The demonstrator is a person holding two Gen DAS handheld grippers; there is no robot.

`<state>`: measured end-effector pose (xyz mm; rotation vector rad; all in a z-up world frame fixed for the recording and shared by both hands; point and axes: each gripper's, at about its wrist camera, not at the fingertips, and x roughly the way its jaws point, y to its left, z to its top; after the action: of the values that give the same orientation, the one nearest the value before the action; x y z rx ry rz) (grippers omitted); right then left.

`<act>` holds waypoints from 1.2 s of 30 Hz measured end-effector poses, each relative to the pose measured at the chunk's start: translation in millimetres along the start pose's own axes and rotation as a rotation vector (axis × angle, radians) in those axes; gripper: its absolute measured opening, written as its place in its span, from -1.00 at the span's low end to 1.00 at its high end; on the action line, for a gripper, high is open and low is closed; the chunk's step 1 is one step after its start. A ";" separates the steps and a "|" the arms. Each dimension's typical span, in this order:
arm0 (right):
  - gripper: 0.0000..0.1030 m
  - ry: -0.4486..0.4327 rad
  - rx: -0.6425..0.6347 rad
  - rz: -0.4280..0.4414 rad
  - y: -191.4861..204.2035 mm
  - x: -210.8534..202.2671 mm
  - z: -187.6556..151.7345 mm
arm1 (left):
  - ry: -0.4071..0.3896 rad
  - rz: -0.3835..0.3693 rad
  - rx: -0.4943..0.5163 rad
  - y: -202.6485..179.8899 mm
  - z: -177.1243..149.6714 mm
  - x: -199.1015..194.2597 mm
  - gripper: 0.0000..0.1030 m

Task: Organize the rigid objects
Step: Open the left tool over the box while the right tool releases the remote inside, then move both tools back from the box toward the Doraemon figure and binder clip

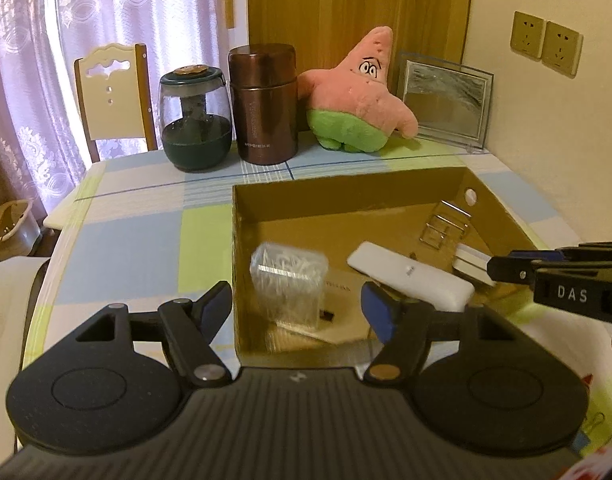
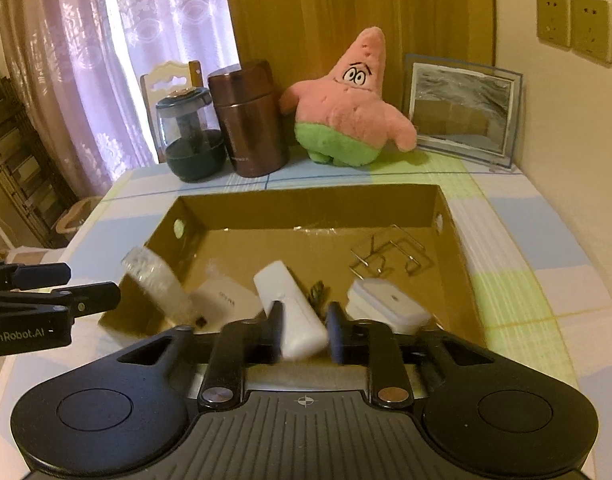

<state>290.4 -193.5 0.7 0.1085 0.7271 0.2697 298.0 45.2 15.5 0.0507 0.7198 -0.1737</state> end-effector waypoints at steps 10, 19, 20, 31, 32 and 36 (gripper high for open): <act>0.11 -0.015 0.005 -0.010 0.5 -51.5 -35.2 | 0.005 0.014 -0.043 -8.3 -38.4 -48.2 0.48; 0.44 -0.020 0.029 0.003 2.8 -91.7 -59.2 | -0.003 0.036 -0.061 -10.6 -69.0 -85.0 0.70; 0.46 -0.020 0.028 0.003 3.7 -95.6 -62.0 | -0.007 0.039 -0.060 -11.2 -71.9 -88.6 0.75; 0.54 -0.054 0.044 -0.033 6.3 -133.5 -98.3 | -0.025 0.056 -0.083 -23.3 -103.2 -120.3 0.86; 0.54 -0.059 0.046 -0.041 5.5 -137.1 -103.0 | -0.025 0.055 -0.089 -24.0 -105.6 -122.9 0.87; 0.54 -0.073 0.044 -0.078 0.3 -151.1 -121.9 | -0.028 0.051 -0.103 -31.1 -117.4 -131.2 0.88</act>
<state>100.8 -235.0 7.1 0.1303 0.6638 0.1742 119.3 45.5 14.3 -0.0312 0.6977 -0.0883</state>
